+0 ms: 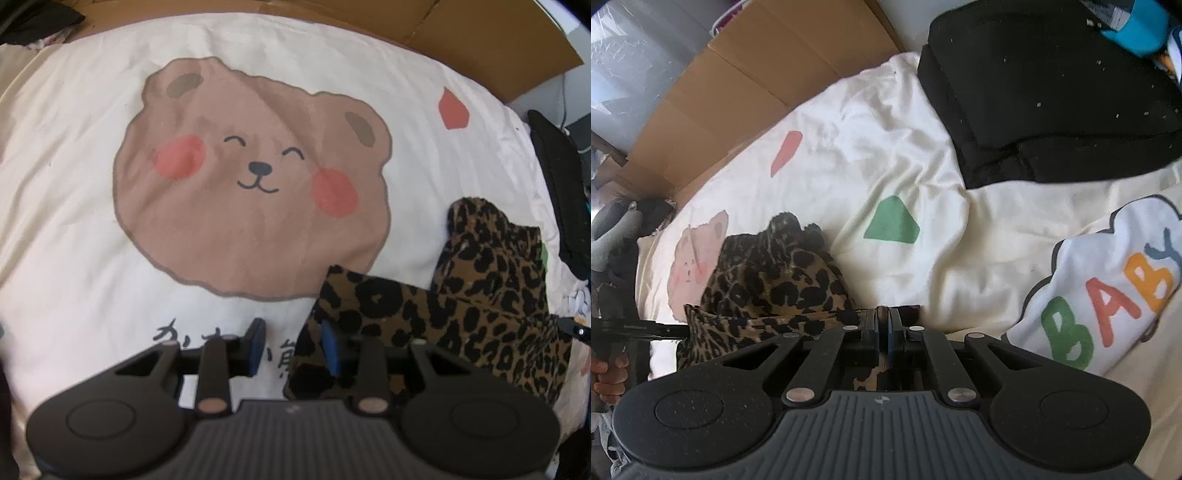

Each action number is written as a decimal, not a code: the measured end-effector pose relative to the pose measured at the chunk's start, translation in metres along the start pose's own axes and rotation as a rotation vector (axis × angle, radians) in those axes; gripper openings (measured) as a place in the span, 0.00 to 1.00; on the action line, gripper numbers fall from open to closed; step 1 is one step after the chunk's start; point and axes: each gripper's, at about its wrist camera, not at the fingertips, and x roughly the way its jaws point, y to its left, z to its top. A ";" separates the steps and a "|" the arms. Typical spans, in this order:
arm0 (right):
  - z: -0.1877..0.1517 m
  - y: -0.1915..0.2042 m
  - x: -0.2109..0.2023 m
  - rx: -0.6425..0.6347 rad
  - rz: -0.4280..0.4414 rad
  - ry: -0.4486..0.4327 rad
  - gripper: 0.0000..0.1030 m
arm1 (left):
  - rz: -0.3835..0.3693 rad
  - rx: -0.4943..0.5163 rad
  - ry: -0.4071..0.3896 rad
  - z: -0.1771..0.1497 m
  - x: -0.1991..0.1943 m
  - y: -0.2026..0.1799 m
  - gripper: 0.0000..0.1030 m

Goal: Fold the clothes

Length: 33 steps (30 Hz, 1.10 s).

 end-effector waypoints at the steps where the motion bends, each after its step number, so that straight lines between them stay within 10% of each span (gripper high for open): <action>1: -0.001 0.000 0.003 -0.003 -0.007 0.002 0.05 | 0.002 0.001 -0.001 0.000 0.001 0.000 0.35; 13: -0.013 0.001 0.000 -0.058 -0.069 0.001 0.42 | -0.007 0.019 -0.015 0.001 -0.002 -0.004 0.36; 28: -0.015 -0.018 0.022 0.035 0.065 0.051 0.41 | 0.027 0.084 -0.006 0.005 0.009 -0.021 0.41; 33: -0.017 -0.012 0.018 -0.014 0.077 0.048 0.15 | 0.034 0.096 -0.013 0.002 0.009 -0.025 0.47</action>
